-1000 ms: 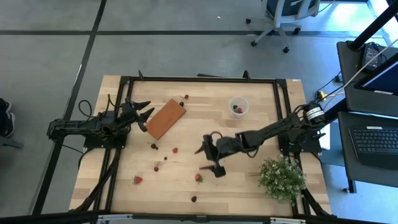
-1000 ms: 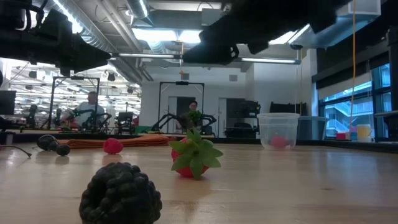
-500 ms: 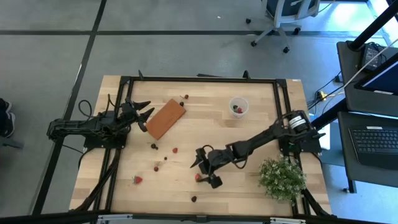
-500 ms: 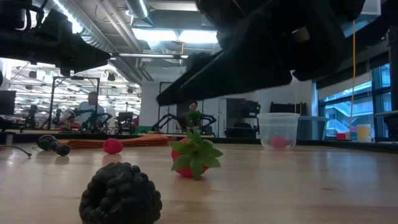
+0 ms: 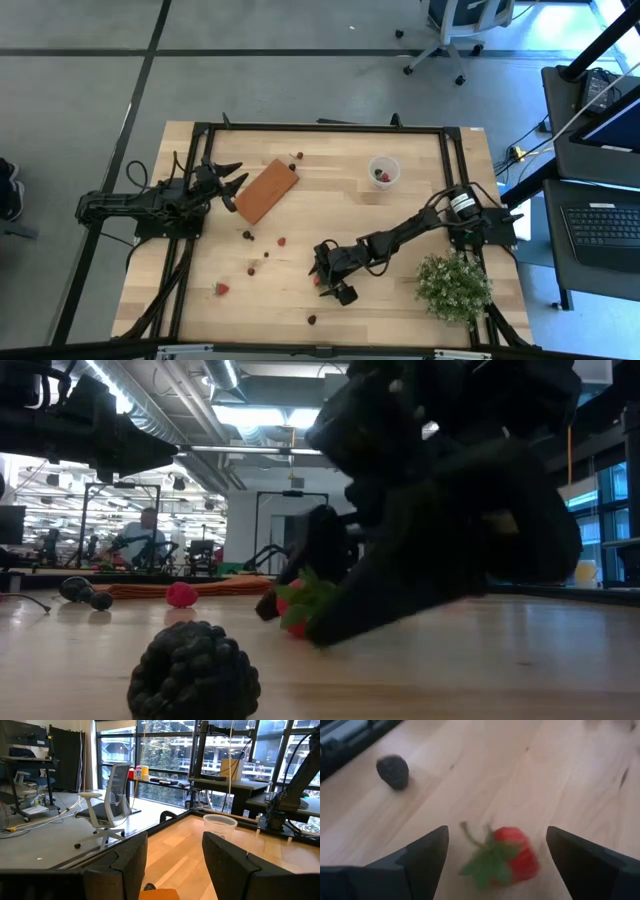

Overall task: Pick and placing Produce into tupperware
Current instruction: Put the right red strawberry into the transparent container

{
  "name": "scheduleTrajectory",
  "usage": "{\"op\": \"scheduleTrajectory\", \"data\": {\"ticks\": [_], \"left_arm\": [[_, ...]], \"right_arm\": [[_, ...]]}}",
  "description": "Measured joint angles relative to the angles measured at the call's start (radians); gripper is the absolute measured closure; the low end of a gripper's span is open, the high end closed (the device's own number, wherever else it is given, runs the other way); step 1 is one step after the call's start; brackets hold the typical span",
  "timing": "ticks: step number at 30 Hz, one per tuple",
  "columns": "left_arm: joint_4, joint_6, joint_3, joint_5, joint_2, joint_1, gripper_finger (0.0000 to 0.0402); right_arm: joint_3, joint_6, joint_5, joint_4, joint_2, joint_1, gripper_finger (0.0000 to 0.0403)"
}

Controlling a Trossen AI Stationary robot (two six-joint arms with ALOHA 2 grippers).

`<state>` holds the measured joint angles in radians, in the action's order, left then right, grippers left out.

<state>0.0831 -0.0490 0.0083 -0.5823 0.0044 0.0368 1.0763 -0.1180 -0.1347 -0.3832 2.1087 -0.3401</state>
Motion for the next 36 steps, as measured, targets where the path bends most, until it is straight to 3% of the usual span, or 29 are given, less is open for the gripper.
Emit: {"op": "scheduleTrajectory", "data": {"ticks": [8,28,36], "left_arm": [[0.0,0.0,0.0,0.0,0.0,0.0,0.0217],[0.0,0.0,0.0,0.0,0.0,0.0,0.0217],[0.0,0.0,0.0,0.0,0.0,0.0,0.0217]], "right_arm": [[0.002,0.012,0.0,-0.003,0.016,0.0,0.009],[0.001,0.058,0.008,0.004,0.017,0.001,0.0251],[0.003,0.101,0.008,0.005,0.017,0.001,0.0254]]}}
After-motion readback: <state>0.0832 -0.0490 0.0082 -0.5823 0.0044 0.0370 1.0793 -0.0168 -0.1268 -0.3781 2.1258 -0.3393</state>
